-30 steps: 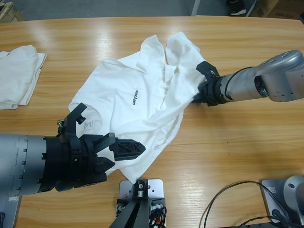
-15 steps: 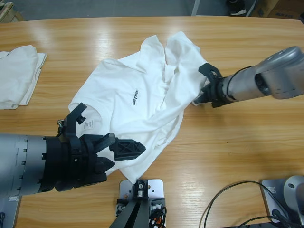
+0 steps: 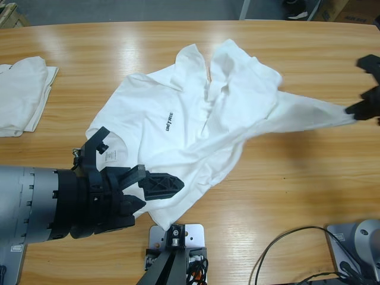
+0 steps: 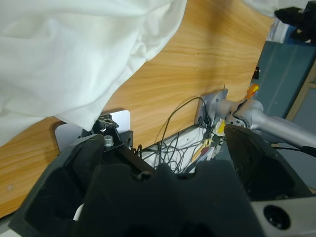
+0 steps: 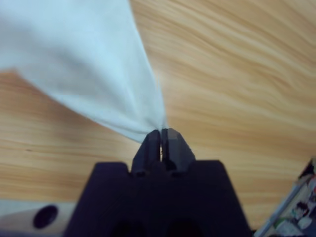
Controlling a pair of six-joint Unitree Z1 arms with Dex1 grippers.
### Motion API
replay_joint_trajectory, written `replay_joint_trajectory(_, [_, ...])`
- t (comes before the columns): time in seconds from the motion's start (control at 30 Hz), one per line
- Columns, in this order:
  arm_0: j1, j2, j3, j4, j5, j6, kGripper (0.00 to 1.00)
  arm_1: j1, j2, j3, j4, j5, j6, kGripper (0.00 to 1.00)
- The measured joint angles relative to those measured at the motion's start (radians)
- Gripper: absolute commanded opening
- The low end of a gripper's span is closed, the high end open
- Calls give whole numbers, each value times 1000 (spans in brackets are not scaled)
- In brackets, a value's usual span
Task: Fold clothes
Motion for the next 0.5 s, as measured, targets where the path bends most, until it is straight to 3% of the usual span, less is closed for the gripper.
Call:
replay_joint_trajectory(0.2, [0,0,0,-5,0,14,954,-180,-26,-24,100,-9,-99,0])
replay_joint_trajectory(0.5, [0,-12,3,58,2,20,989,-221,-50,-274,619,0,-109,0])
